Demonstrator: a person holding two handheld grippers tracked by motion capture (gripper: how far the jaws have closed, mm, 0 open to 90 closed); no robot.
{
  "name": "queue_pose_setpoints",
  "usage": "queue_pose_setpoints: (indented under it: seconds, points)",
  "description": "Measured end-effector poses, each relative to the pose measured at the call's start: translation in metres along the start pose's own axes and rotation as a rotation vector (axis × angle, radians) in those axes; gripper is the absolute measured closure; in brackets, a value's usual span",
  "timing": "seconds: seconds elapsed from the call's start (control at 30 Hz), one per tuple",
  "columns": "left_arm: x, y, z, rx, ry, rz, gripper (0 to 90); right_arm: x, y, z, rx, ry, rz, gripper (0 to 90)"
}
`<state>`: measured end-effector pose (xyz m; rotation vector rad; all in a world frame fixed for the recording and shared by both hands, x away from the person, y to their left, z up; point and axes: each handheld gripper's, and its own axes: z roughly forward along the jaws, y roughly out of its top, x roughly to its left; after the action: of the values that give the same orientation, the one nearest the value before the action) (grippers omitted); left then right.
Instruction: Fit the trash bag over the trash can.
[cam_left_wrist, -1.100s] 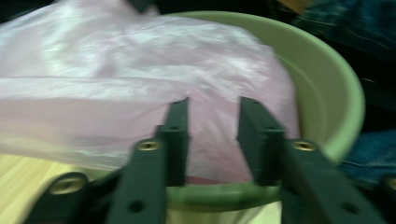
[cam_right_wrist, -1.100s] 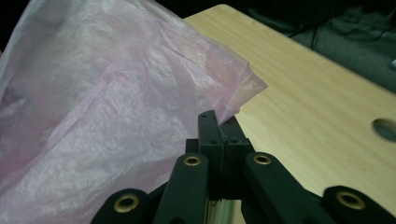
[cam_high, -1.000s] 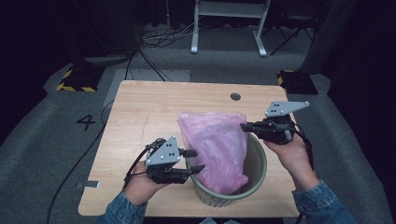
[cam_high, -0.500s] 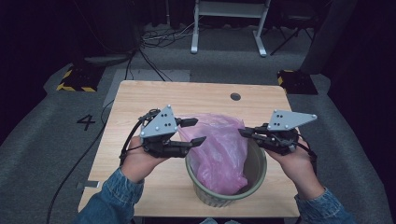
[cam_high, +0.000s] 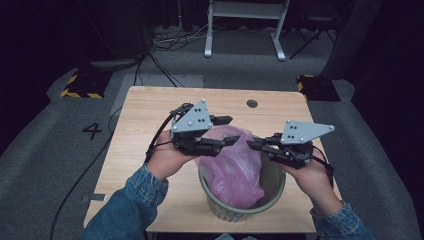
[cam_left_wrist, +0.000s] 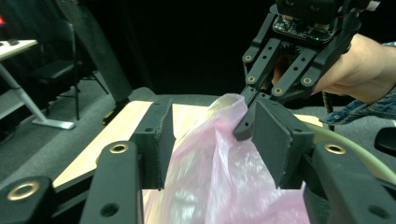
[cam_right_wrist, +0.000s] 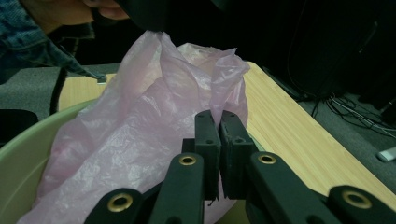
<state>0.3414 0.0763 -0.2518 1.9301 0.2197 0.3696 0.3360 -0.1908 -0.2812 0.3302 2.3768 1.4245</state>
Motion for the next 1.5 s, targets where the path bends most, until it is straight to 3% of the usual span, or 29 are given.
queue_pose_setpoints:
  seconds: [0.1, 0.4, 0.57, 0.67, 0.73, 0.8, 0.87, 1.07, 1.5]
  points:
    - [0.003, -0.001, 0.006, 0.023, -0.017, -0.017, 49.6, 0.002, 0.002, 0.002, -0.01, 0.008, -0.007, 86.3]
    - [0.01, -0.009, 0.012, 0.076, -0.067, -0.073, 70.2, 0.003, 0.004, 0.003, -0.036, 0.035, -0.002, 84.6]
    - [0.007, -0.01, 0.012, 0.094, -0.055, -0.055, 89.4, 0.003, 0.004, 0.002, -0.045, 0.035, 0.013, 79.2]
    - [0.006, -0.01, 0.011, 0.096, -0.063, -0.062, 89.8, 0.003, 0.003, 0.002, -0.041, 0.02, 0.015, 80.6]
    - [0.007, -0.011, 0.01, 0.095, -0.061, -0.064, 89.9, 0.001, 0.002, 0.0, -0.044, 0.018, 0.049, 88.4]
    - [0.008, -0.014, 0.008, 0.086, -0.066, -0.071, 89.9, -0.001, 0.002, -0.003, -0.051, 0.024, 0.088, 90.0]
    - [0.008, -0.016, 0.007, 0.083, -0.063, -0.076, 89.9, -0.002, 0.002, -0.004, -0.05, 0.028, 0.098, 90.0]
    - [0.013, -0.022, 0.0, 0.079, -0.044, -0.096, 89.9, -0.004, -0.002, -0.011, -0.065, -0.001, 0.076, 89.8]
    - [0.022, -0.052, -0.033, 0.041, 0.007, -0.168, 89.9, -0.015, -0.027, -0.044, -0.076, -0.007, 0.114, 90.0]
